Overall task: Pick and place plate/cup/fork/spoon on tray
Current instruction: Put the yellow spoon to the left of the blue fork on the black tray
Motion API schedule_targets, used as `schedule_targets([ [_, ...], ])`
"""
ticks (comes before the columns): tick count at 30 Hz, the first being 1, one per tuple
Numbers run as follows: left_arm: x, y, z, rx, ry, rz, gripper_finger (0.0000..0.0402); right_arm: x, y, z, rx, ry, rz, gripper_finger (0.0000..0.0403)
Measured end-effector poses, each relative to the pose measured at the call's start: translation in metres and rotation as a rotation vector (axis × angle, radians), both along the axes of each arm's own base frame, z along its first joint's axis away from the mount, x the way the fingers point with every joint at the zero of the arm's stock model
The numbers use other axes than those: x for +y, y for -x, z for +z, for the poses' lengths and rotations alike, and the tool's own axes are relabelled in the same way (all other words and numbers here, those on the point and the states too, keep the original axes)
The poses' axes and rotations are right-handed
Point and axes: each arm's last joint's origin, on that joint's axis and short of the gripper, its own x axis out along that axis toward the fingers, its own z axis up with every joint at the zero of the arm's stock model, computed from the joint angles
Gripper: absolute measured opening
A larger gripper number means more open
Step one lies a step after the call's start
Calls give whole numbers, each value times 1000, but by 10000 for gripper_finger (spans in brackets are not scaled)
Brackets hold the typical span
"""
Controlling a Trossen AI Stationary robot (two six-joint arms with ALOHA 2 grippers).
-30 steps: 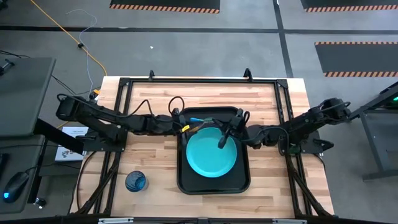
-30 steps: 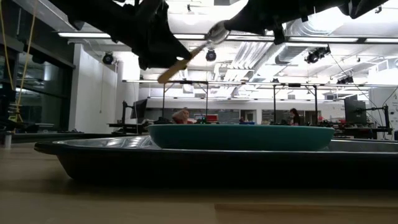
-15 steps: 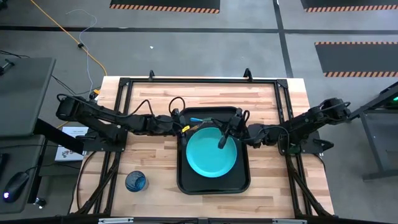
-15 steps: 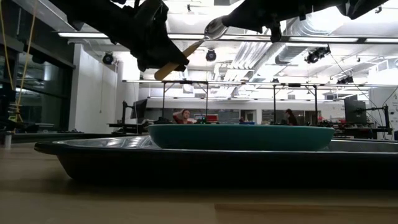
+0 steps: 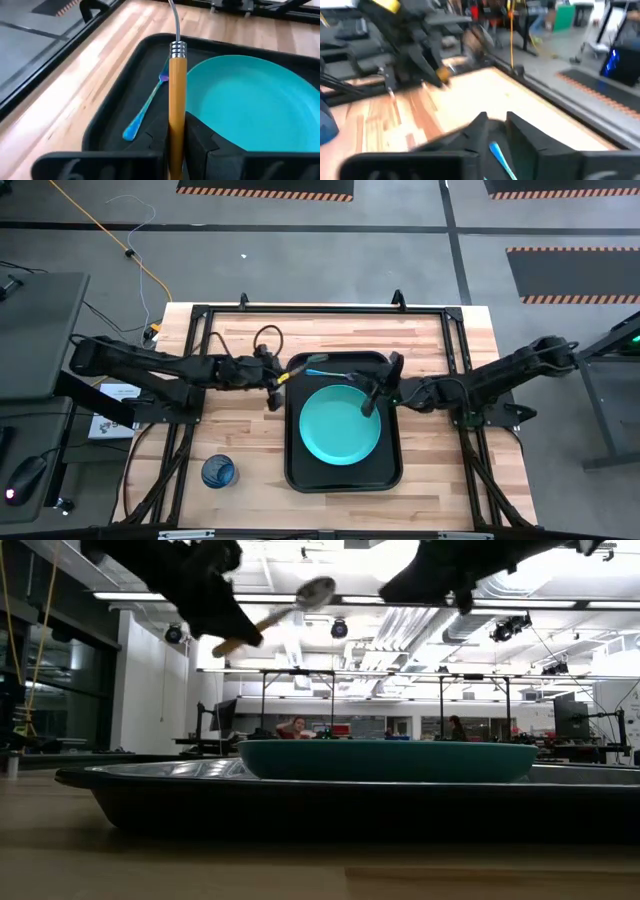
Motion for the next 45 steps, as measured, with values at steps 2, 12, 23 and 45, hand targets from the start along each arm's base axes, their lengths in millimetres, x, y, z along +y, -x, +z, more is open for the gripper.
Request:
schedule_targets([
  [2,0,11,5,18,36,5,24,-2,9,2,29,-40,-7,97],
  [12,25,-20,0,231,142,-75,23,-1,40,-7,207,-176,-28,201],
  [23,121,-97,-35,456,309,-233,23,11,44,-10,226,-204,26,204],
  [45,141,-137,-105,619,178,-198,23,16,46,-11,244,-191,41,204],
])
